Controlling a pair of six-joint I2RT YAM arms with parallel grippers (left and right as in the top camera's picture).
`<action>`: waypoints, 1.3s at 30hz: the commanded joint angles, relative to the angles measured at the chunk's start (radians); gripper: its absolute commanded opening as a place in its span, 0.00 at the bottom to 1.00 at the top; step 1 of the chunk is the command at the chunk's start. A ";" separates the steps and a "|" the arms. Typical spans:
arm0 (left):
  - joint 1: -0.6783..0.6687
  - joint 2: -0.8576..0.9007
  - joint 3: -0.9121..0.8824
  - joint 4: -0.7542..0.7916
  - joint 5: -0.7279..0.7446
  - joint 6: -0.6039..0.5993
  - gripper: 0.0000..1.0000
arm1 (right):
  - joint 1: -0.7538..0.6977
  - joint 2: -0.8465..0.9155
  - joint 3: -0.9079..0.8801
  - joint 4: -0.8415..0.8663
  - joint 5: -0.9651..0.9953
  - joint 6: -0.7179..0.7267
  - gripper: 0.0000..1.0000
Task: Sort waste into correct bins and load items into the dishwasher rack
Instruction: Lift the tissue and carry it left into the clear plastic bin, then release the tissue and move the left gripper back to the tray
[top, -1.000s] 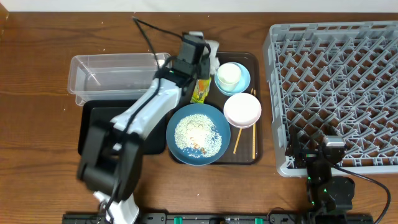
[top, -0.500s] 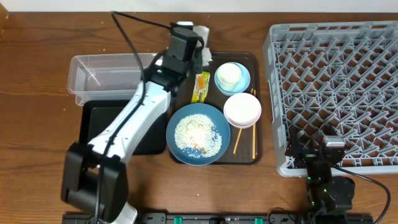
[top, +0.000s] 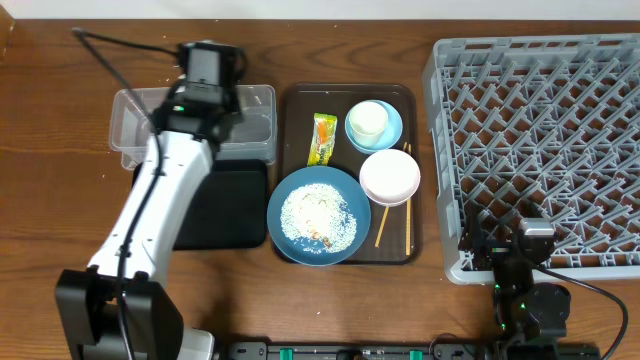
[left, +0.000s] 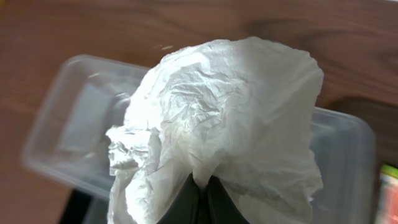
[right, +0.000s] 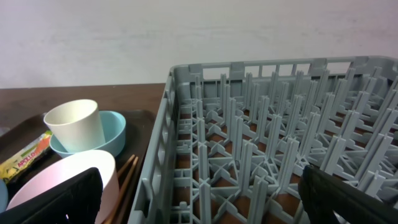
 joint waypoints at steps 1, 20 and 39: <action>0.056 -0.011 0.002 -0.014 -0.019 -0.013 0.06 | 0.008 0.001 -0.002 -0.005 -0.001 0.002 0.99; 0.101 0.129 -0.019 -0.013 0.011 -0.032 0.06 | 0.008 0.001 -0.002 -0.005 -0.001 0.002 0.99; 0.101 0.179 -0.017 0.058 0.011 -0.031 0.44 | 0.008 0.001 -0.002 -0.005 -0.001 0.002 0.99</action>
